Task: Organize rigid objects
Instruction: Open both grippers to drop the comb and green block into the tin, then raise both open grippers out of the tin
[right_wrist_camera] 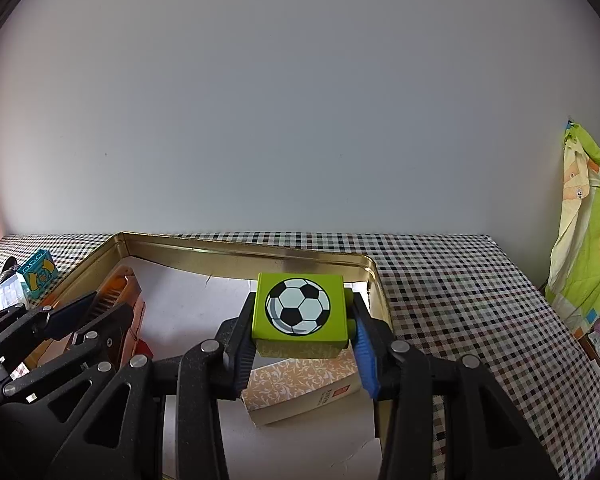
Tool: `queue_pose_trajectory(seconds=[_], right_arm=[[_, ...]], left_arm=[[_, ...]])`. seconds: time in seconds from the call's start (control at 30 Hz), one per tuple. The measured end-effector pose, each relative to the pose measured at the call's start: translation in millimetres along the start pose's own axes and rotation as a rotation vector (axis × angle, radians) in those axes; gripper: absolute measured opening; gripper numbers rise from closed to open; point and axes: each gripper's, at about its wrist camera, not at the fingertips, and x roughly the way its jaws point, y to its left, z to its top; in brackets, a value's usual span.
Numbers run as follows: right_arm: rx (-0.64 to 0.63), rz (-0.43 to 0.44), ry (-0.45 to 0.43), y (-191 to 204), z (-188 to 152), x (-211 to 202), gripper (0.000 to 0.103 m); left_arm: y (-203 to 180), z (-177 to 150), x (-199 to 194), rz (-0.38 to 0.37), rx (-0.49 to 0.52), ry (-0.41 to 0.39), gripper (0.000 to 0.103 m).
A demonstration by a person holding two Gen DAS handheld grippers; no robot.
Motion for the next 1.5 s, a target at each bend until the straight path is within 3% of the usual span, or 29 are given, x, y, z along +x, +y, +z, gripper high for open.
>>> queue_pose_trajectory(seconds=[0.63, 0.7, 0.73, 0.8, 0.9, 1.03, 1.3, 1.5], right_arm=[[-0.011, 0.052, 0.061, 2.3, 1.1, 11.8, 0.046], [-0.015, 0.047, 0.054, 2.6, 1.2, 10.1, 0.050], [-0.013, 0.032, 0.051, 2.4, 1.1, 9.6, 0.051], [0.015, 0.022, 0.046, -2.4, 0.7, 9.0, 0.056], [0.082, 0.013, 0.041, -14.9, -1.1, 7.1, 0.072], [0.160, 0.039, 0.037, -26.9, -3.3, 5.1, 0.077], [0.171, 0.009, -0.015, -28.1, -1.8, -3.3, 0.077], [0.247, -0.062, -0.181, -43.3, -2.1, -30.4, 0.077]], left_arm=[[-4.5, -2.1, -1.3, 0.002, 0.024, 0.011, 0.027], [-1.9, -2.7, -2.6, 0.031, 0.012, 0.012, 0.050], [0.5, -2.8, -3.1, 0.060, -0.001, 0.010, 0.055], [7.0, -2.4, -2.8, 0.097, -0.036, 0.013, 0.081], [21.2, -2.8, -1.5, 0.126, -0.104, 0.024, 0.100], [25.8, -3.5, -4.7, 0.102, -0.119, 0.011, 0.102], [15.9, -3.7, -8.9, 0.095, -0.063, -0.003, 0.102], [23.5, -3.8, -19.2, 0.110, -0.082, -0.058, 0.102]])
